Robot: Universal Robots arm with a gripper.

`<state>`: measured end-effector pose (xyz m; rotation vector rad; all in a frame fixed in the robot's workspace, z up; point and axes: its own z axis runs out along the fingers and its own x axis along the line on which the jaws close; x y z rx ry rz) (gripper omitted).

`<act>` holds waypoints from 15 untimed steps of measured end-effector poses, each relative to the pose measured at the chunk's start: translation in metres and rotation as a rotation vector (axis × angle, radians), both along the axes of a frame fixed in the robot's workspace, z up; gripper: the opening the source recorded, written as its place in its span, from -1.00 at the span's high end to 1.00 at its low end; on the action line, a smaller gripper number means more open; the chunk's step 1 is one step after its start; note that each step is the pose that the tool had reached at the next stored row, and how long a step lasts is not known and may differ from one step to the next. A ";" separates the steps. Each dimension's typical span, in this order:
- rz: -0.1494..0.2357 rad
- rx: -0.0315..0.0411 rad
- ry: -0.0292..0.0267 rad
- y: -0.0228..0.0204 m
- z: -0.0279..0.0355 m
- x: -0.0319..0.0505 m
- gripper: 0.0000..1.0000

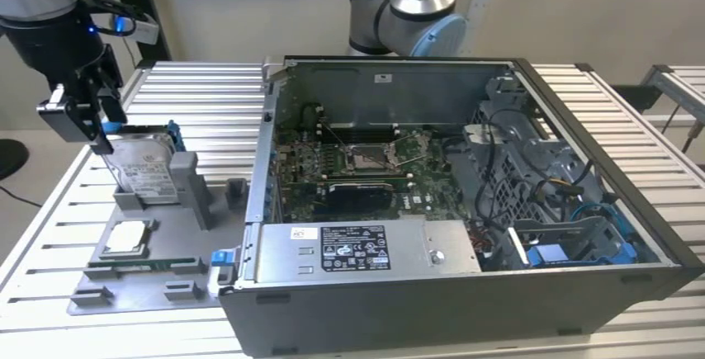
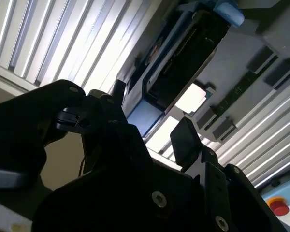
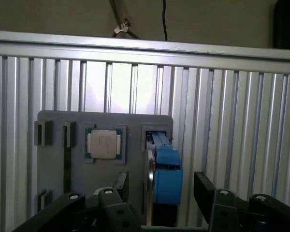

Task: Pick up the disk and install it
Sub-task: 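Pick up the disk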

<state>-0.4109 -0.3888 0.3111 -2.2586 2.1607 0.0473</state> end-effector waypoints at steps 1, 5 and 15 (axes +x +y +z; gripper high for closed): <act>-0.001 0.0000 0.0000 0.0000 -0.0019 0.0000 -1.00; -0.005 -0.0001 0.0006 0.0000 -0.0091 0.0000 -1.00; -0.014 0.0006 0.0015 0.0001 -0.0241 0.0000 -1.00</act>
